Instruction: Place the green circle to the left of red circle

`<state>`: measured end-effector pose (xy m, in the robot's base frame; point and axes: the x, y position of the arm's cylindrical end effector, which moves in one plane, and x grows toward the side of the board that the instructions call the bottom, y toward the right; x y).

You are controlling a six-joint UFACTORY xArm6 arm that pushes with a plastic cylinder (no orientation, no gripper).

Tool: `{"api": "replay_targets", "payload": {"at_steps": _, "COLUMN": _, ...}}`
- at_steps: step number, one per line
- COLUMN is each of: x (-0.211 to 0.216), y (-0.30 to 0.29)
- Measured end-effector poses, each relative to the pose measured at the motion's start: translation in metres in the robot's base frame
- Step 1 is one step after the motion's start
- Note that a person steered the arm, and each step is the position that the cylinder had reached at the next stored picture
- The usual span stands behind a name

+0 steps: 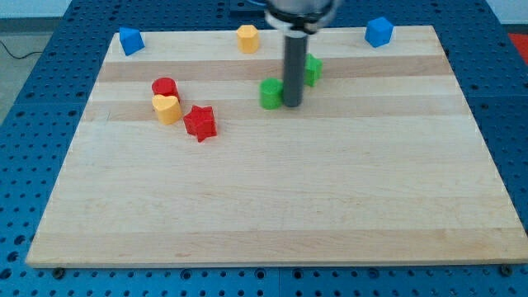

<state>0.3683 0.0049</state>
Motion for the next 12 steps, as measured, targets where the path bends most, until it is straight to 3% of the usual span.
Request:
{"api": "replay_targets", "payload": {"at_steps": 2, "x": -0.012, "y": -0.102}}
{"api": "replay_targets", "payload": {"at_steps": 5, "x": -0.025, "y": -0.122}}
{"api": "replay_targets", "payload": {"at_steps": 10, "x": -0.037, "y": -0.115}}
{"api": "replay_targets", "payload": {"at_steps": 12, "x": -0.041, "y": -0.077}}
